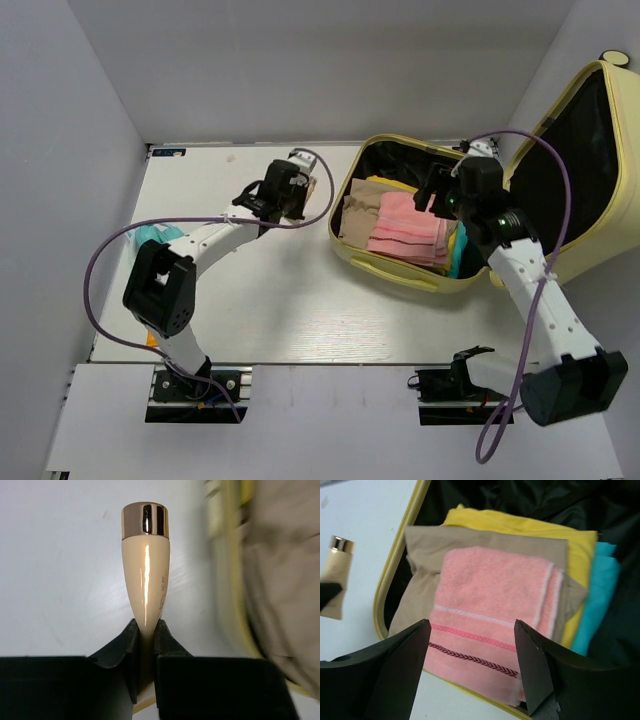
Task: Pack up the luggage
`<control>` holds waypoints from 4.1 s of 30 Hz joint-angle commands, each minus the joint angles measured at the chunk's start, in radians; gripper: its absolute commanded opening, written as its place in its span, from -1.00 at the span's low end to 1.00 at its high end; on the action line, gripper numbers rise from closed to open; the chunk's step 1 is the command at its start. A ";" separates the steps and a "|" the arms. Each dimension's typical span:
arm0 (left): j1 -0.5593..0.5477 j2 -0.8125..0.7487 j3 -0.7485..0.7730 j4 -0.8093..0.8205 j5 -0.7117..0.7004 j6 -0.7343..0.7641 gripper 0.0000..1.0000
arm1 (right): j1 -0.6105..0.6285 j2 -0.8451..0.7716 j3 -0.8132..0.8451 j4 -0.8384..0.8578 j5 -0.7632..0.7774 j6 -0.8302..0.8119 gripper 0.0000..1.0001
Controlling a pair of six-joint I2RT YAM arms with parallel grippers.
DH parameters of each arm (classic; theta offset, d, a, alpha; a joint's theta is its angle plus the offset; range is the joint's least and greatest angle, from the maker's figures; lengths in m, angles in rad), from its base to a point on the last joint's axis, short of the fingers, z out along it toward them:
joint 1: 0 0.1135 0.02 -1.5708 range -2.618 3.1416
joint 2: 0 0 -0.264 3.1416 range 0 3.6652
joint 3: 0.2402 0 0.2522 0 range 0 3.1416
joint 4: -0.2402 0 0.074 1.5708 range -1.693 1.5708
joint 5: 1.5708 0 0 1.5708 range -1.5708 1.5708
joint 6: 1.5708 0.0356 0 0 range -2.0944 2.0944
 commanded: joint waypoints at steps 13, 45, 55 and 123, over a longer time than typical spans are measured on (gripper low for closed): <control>-0.026 0.524 0.889 0.036 0.692 0.346 -0.85 | -0.005 -0.167 -0.137 0.172 0.280 -0.018 0.51; 0.510 -0.295 -0.153 -0.770 -0.240 -0.385 1.00 | 0.000 -0.003 -0.065 0.078 0.039 -0.037 0.64; 0.831 -0.427 -0.491 -0.511 -0.072 -0.254 1.00 | -0.004 0.067 -0.048 0.078 -0.027 -0.013 0.64; 0.106 -0.064 0.194 -0.379 0.208 0.173 -0.72 | -0.006 -0.074 -0.134 0.119 0.054 -0.027 0.70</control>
